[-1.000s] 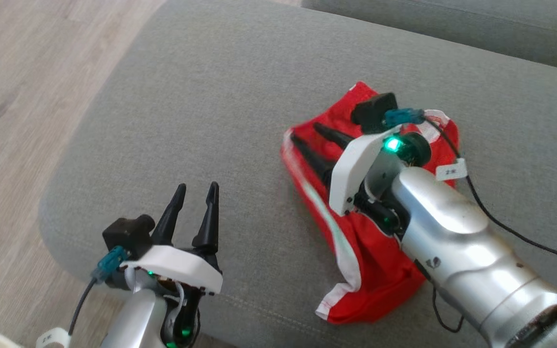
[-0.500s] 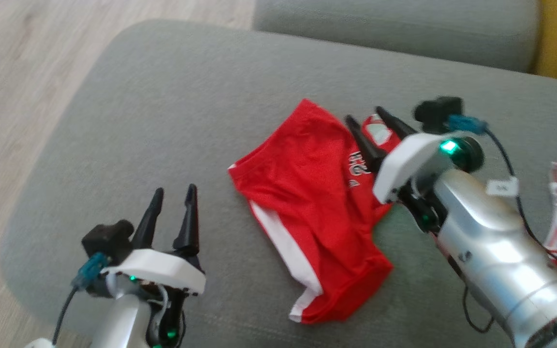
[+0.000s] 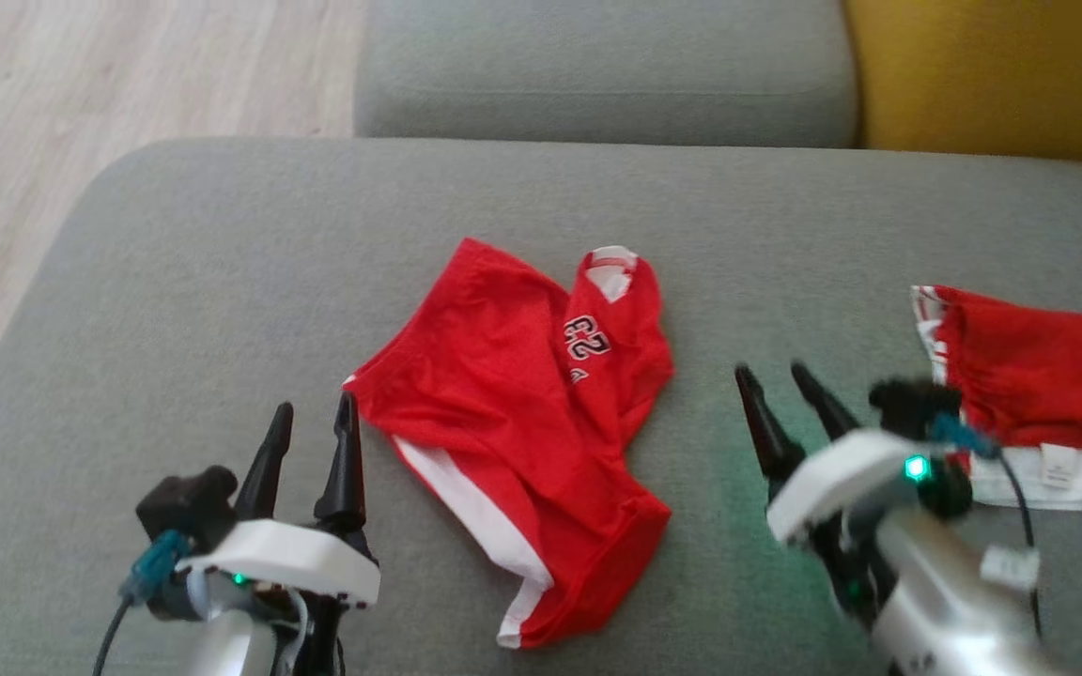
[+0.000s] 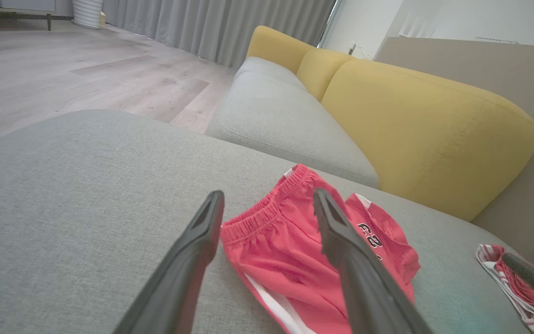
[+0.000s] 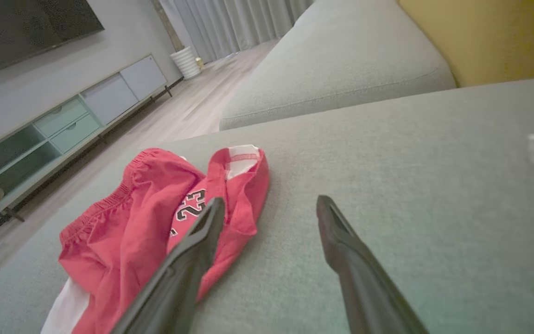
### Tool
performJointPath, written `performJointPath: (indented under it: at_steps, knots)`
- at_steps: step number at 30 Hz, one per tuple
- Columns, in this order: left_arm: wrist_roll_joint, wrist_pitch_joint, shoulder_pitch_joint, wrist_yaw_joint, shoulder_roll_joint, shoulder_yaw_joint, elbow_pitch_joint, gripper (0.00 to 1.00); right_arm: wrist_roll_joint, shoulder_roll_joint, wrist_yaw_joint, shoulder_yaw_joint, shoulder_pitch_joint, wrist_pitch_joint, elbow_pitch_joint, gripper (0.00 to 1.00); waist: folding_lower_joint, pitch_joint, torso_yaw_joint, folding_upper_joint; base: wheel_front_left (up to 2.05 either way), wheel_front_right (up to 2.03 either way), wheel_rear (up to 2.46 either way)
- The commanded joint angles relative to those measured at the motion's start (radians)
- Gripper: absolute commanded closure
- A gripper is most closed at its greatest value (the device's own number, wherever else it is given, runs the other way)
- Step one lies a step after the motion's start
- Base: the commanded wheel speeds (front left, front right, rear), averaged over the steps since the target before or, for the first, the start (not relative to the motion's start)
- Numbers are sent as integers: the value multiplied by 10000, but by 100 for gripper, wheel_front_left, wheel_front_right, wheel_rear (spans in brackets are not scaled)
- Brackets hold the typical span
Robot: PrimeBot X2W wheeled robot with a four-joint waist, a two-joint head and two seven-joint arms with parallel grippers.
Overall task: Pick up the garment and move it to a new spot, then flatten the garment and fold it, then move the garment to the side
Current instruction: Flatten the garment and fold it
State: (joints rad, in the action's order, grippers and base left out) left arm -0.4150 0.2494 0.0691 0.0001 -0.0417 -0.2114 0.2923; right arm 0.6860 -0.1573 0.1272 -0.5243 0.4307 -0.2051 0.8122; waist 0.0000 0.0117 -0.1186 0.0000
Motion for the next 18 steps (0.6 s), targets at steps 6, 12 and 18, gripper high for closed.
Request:
performJointPath:
  at_steps: [6, 12, 18]
  knots:
    - [40, 124, 42, 48, -85, 356, -398, 0, -736, 527, 35, 970, -1221, -114, -1049, 0, 0, 154, 381, 0, 0, 0, 0]
    - [69, 124, 61, 15, -85, 348, -398, 0, -1779, 711, 35, 1630, -1880, 627, -2248, 0, 0, 108, 457, 0, 0, 0, 0]
    - [9, 124, 154, 0, -85, 188, -403, 0, -2364, 766, 35, 1115, -2598, 2137, -3766, 0, 0, -68, 257, 0, 0, 0, 0]
